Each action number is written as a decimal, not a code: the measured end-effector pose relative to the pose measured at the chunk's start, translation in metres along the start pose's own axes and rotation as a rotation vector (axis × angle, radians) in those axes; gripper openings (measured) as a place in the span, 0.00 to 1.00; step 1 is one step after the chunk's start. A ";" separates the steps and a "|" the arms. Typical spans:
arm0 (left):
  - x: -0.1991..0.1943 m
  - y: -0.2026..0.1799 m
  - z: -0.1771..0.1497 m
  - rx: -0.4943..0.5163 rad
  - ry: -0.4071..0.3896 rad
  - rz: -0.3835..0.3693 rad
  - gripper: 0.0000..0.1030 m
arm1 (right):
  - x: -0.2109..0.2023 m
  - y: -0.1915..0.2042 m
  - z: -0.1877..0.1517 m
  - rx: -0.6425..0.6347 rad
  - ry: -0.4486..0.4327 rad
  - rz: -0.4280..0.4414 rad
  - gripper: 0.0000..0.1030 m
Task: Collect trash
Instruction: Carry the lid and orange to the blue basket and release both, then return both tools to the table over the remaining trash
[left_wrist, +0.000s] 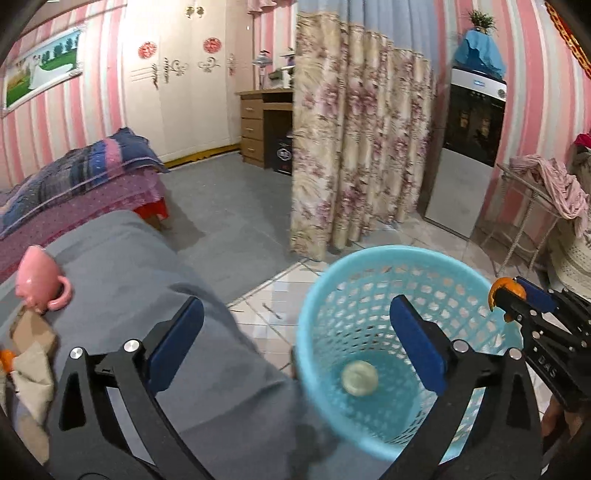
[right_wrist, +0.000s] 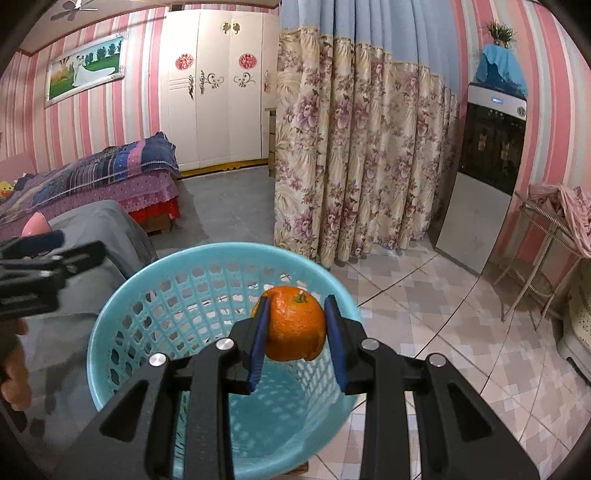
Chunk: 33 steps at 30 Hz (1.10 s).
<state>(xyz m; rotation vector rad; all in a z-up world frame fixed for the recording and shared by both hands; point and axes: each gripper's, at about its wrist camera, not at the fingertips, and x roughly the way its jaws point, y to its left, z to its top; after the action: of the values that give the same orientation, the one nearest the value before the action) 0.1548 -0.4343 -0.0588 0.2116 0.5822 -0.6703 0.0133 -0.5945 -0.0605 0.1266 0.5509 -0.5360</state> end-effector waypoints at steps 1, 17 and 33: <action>-0.004 0.005 -0.001 0.000 -0.002 0.012 0.95 | 0.004 0.005 0.000 -0.004 0.006 -0.003 0.29; -0.045 0.055 -0.017 -0.066 -0.024 0.093 0.95 | 0.003 0.028 0.010 0.036 -0.007 -0.047 0.95; -0.168 0.173 -0.069 -0.186 -0.039 0.334 0.95 | -0.063 0.136 0.009 0.004 -0.077 0.126 0.95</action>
<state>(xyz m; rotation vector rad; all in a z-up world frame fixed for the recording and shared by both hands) 0.1289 -0.1884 -0.0194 0.1179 0.5524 -0.2941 0.0428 -0.4516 -0.0231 0.1428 0.4639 -0.4179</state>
